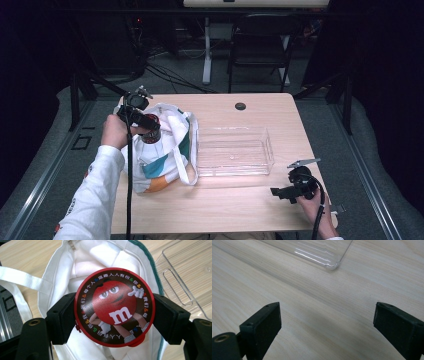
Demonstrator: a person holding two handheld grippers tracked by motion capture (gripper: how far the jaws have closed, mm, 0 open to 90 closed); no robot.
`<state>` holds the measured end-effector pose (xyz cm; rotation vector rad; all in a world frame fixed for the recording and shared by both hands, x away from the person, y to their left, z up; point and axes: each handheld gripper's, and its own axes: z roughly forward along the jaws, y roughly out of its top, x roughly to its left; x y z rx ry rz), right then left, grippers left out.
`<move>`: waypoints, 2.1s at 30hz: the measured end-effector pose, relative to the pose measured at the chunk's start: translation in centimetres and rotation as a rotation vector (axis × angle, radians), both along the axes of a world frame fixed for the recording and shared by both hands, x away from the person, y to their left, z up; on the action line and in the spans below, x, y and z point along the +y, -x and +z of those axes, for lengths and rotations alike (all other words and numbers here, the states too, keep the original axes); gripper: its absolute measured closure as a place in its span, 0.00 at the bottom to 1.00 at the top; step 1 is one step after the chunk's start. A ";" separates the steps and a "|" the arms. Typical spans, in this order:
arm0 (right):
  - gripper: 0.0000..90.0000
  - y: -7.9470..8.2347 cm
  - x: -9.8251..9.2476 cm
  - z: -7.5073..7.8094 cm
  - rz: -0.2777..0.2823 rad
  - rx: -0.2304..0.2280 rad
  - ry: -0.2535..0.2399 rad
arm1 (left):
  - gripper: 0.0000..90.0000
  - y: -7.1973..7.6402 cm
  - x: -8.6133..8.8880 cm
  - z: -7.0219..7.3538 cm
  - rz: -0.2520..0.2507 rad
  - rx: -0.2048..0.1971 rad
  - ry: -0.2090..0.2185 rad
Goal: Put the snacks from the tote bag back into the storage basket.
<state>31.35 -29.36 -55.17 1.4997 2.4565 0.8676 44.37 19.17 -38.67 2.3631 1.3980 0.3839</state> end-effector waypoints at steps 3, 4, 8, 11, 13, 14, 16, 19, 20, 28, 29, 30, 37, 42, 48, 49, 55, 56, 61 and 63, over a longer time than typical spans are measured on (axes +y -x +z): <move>0.08 0.0 0.0 0.0 0.001 0.001 0.001 | 0.29 0.0 -0.3 0.2 -0.009 -0.003 -0.003; 0.08 0.0 0.0 0.0 0.001 0.001 0.001 | 0.29 0.0 -0.4 0.3 -0.012 -0.003 -0.004; 0.08 0.0 0.0 0.0 0.000 0.000 0.000 | 0.29 -0.1 -0.7 0.6 -0.023 -0.010 -0.004; 0.08 0.0 0.0 0.0 0.005 0.004 0.001 | 0.29 -0.1 -1.0 0.7 -0.030 -0.016 -0.005; 0.08 0.0 0.0 0.0 0.002 0.002 -0.001 | 0.29 -0.1 -1.2 0.8 -0.036 -0.015 -0.005; 0.08 0.0 0.0 0.0 0.002 0.002 -0.001 | 0.29 -0.1 -1.3 0.8 -0.038 -0.016 -0.004; 0.08 0.0 0.0 0.0 0.004 0.004 0.000 | 0.29 -0.1 -1.5 0.9 -0.041 -0.017 -0.003; 0.08 0.0 0.0 0.0 0.002 0.003 -0.001 | 0.29 -0.2 -1.8 0.9 -0.048 -0.022 -0.003; 0.08 0.0 0.0 0.0 0.002 0.003 0.000 | 0.29 -0.2 -1.9 1.0 -0.050 -0.022 -0.004; 0.08 0.0 0.0 0.0 0.002 0.004 -0.001 | 0.29 -0.2 -2.9 1.4 -0.069 -0.030 0.001; 0.08 0.0 0.0 0.0 0.002 0.003 -0.001 | 0.29 -0.2 -3.1 1.5 -0.072 -0.030 0.000; 0.08 0.0 0.0 0.0 0.002 0.003 -0.001 | 0.29 -0.2 -3.2 1.5 -0.076 -0.030 0.000; 0.08 0.0 0.0 0.0 0.002 0.002 -0.001 | 0.29 -0.2 -4.2 1.7 -0.096 -0.037 0.001; 0.08 0.0 0.0 0.0 0.001 0.002 -0.003 | 0.29 -0.2 -4.9 1.9 -0.112 -0.038 0.001; 0.08 0.0 0.0 0.0 0.001 0.003 -0.004 | 0.29 -0.1 -5.8 2.1 -0.134 -0.043 0.007; 0.08 0.0 0.0 0.0 0.001 0.003 -0.004 | 0.29 -0.1 -5.9 2.1 -0.138 -0.047 0.010; 0.08 0.0 0.0 0.0 0.001 0.001 -0.004 | 0.29 -0.2 -6.7 2.1 -0.149 -0.046 0.010; 0.08 0.0 0.0 0.0 0.001 0.003 -0.003 | 0.29 -0.2 -6.8 2.0 -0.152 -0.046 0.010; 0.08 0.0 0.0 0.0 0.001 0.002 -0.004 | 0.29 -0.2 -7.5 1.9 -0.168 -0.039 0.012; 0.08 0.0 -0.1 0.0 0.001 0.002 -0.005 | 0.29 -0.2 -7.8 1.8 -0.174 -0.040 0.015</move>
